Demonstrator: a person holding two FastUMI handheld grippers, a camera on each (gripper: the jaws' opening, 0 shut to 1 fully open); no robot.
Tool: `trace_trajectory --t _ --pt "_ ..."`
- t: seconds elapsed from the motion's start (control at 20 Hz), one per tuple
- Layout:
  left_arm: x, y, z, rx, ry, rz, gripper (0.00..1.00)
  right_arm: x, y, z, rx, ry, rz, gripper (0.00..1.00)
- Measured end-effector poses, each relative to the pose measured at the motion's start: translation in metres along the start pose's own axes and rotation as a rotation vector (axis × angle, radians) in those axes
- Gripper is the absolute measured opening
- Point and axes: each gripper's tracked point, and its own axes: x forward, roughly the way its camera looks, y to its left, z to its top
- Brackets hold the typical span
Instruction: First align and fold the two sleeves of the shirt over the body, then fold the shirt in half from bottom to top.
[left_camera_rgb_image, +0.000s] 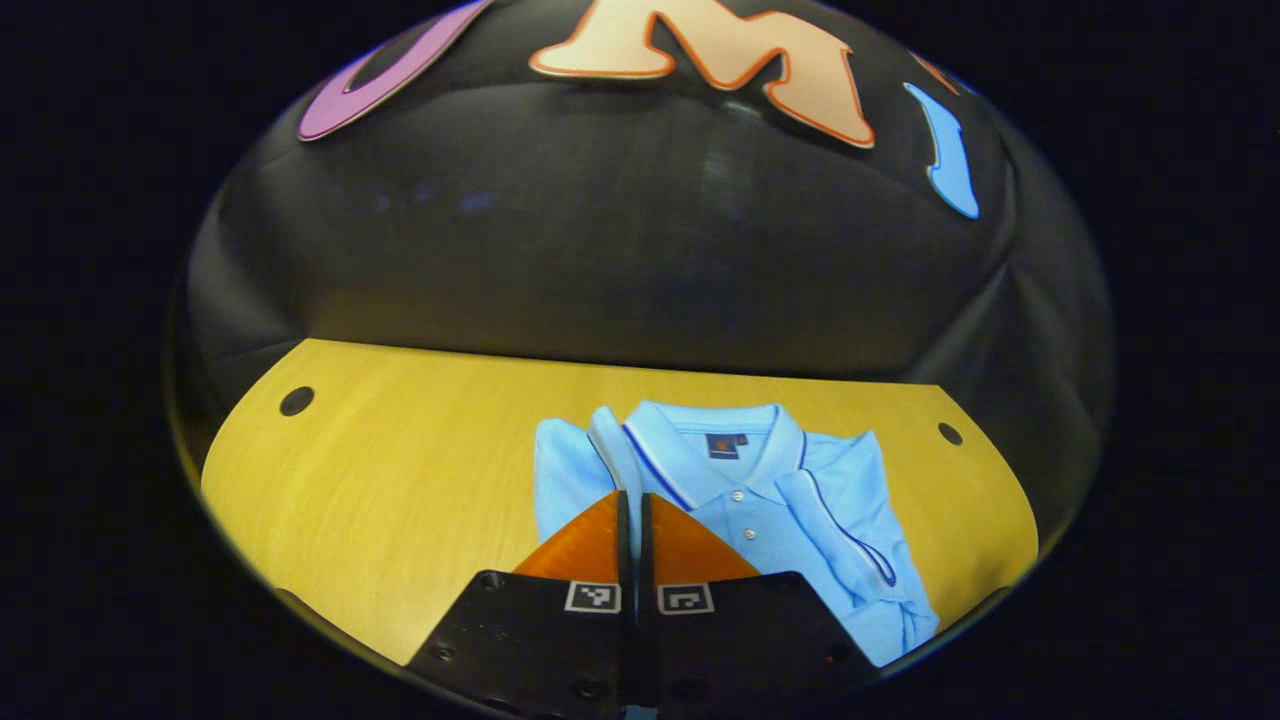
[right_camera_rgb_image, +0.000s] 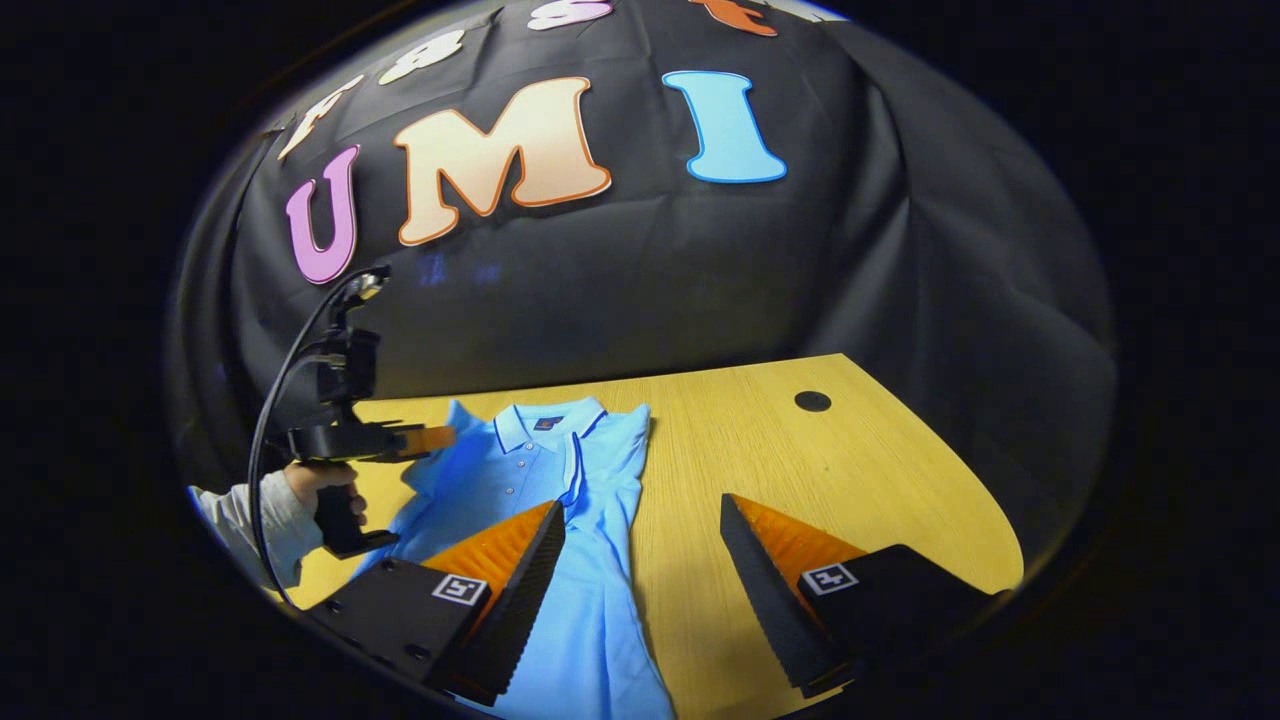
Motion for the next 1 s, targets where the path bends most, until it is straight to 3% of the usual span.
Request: trace_trajectory --t 0.05,0.2,0.3,0.45,0.55,0.7,0.95,1.0 --pt "0.005 -0.009 -0.005 0.007 0.012 -0.01 0.0 -0.002 0.0 -0.003 -0.005 -0.002 -0.003 0.98" --pt "0.016 -0.018 -0.014 0.022 0.025 -0.02 0.0 -0.002 -0.002 -0.007 -0.001 -0.005 -0.02 0.94" --pt "0.008 -0.018 -0.017 0.014 0.038 -0.02 0.14 -0.001 -0.003 -0.007 0.014 -0.01 -0.034 0.98" --pt "-0.002 -0.013 -0.014 0.022 0.008 -0.034 0.98 -0.002 0.002 -0.006 0.022 -0.024 -0.048 0.94" --pt "-0.027 -0.01 -0.006 0.03 -0.033 -0.047 0.97 -0.008 0.007 -0.004 0.015 -0.042 -0.046 0.98" --pt "-0.077 -0.008 -0.001 0.03 -0.09 -0.046 0.97 -0.028 0.016 -0.009 -0.017 -0.06 -0.004 0.94" --pt "-0.17 -0.003 -0.01 0.065 -0.15 -0.007 0.96 -0.081 0.015 -0.023 -0.047 -0.071 0.042 0.98" --pt "-0.188 -0.001 -0.014 0.084 -0.16 0.005 0.96 -0.091 0.014 -0.027 -0.054 -0.072 0.045 0.94"
